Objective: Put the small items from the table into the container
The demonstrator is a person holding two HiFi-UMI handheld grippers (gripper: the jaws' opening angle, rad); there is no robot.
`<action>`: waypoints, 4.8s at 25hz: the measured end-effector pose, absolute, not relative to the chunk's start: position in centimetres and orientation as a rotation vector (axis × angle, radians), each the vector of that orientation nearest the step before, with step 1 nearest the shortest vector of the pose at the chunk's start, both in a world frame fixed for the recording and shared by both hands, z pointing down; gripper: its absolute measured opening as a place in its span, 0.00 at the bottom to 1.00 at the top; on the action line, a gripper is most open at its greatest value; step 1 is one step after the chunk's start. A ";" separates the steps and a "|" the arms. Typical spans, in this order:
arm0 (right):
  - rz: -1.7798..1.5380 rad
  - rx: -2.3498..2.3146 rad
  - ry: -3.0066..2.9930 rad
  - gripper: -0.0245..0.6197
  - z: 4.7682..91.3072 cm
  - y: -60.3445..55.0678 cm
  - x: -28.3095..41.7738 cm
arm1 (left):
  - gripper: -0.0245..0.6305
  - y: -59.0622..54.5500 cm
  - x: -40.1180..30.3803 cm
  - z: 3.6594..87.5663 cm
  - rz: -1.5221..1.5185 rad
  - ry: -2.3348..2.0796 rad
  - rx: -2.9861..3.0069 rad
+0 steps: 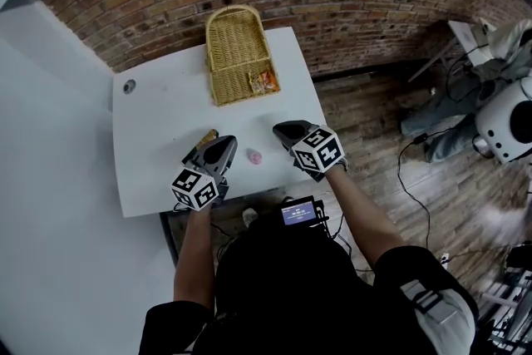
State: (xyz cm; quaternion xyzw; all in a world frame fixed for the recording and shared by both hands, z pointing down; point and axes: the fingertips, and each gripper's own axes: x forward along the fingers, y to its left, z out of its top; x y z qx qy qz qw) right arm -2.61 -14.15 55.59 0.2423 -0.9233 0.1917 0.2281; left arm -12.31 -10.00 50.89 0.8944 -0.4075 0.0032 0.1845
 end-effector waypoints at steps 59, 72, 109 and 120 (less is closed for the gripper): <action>0.455 0.224 -2.364 0.32 65.5 -6.7 -9.4 | 0.17 -3.8 -17.0 53.6 0.020 -1.252 2.355; 0.453 0.265 -2.420 0.32 61.9 -8.2 -9.3 | 0.17 -4.7 -16.5 53.4 0.027 -1.260 2.373; 0.369 0.318 -2.496 0.32 56.9 -16.1 -11.1 | 0.17 -10.8 -16.2 52.2 0.040 -1.243 2.405; 0.381 0.349 -2.525 0.31 56.6 -19.8 -13.1 | 0.17 -13.7 -16.8 52.6 0.046 -1.232 2.409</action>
